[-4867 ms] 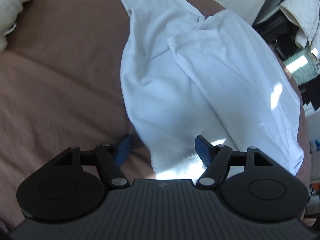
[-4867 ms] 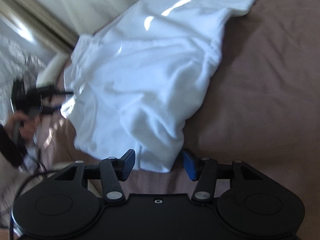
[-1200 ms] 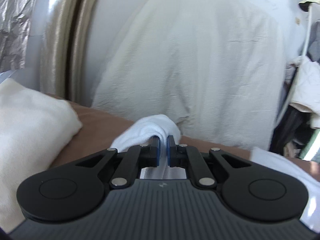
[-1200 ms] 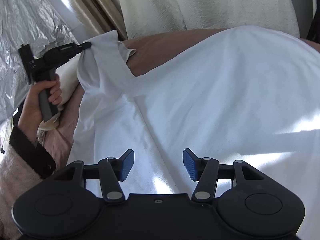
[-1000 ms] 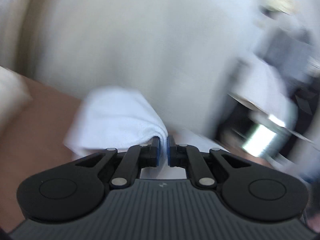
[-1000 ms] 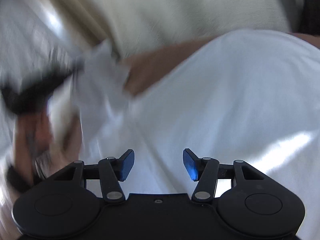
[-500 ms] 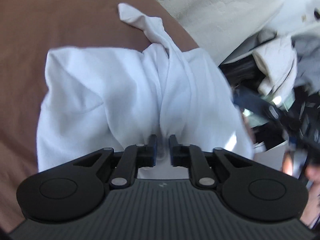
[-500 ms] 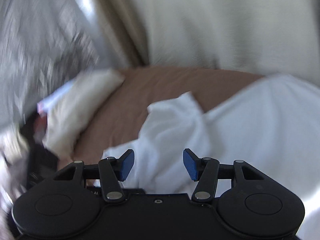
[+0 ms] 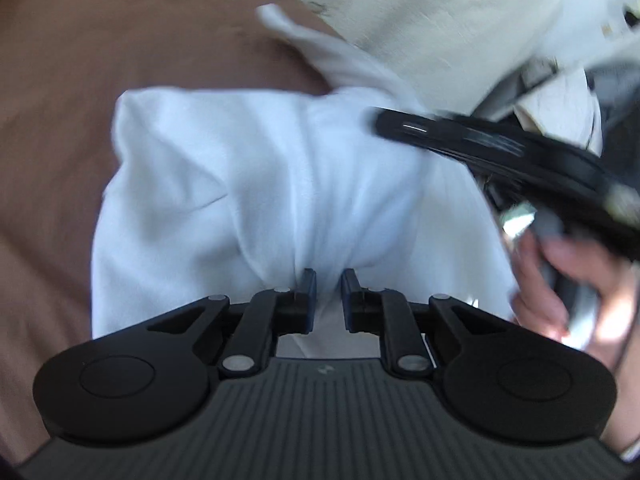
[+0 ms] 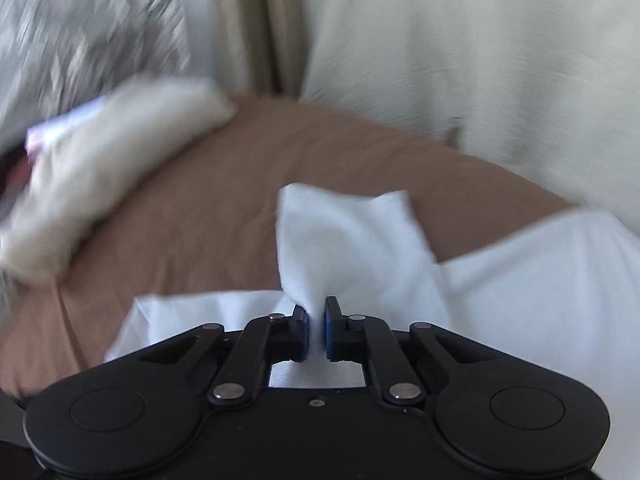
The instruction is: Fold clothes
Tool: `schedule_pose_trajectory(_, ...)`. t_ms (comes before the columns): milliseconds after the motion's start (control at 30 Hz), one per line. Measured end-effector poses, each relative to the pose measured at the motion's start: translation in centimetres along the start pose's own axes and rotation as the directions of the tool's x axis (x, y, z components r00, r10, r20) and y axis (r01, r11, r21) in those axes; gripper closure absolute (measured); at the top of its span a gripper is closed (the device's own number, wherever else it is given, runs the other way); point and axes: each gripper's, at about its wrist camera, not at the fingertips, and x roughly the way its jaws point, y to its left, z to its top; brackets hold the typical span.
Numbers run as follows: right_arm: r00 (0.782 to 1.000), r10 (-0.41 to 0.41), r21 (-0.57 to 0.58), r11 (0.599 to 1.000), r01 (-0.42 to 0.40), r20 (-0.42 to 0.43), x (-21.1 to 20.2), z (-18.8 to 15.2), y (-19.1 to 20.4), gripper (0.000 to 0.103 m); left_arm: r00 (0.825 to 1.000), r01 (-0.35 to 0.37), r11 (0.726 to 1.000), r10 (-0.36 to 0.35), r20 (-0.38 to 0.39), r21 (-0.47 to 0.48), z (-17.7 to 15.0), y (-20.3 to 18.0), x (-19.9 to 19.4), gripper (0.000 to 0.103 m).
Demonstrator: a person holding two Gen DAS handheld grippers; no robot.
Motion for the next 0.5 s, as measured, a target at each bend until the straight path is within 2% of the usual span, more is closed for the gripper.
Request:
schedule_pose_trajectory(133,0.992,-0.041,0.09,0.995,0.031,0.119,-6.5,-2.2,1.3,0.096,0.999,-0.037,0.998,0.036,0.02,0.06,0.3,-0.9,-0.3,0.088)
schedule_pose_trajectory(267,0.973,-0.105,0.158,0.985,0.073,0.204,-12.0,-5.3,3.5,0.099,0.998,-0.057,0.995,0.056,0.007,0.084,-0.4,-1.7,-1.5,0.088)
schedule_pose_trajectory(400,0.965,-0.155,0.202,0.973,0.113,0.209,-14.4,-8.5,3.4,0.102,0.994,-0.111,0.986,0.11,0.018,0.127,-0.4,-2.1,-1.9,0.088)
schedule_pose_trajectory(500,0.969,-0.173,0.219,0.967,0.132,0.177,-14.6,-9.9,2.7,0.102,0.994,-0.114,0.983,0.111,0.023,0.143,-0.1,-2.6,-2.5,0.089)
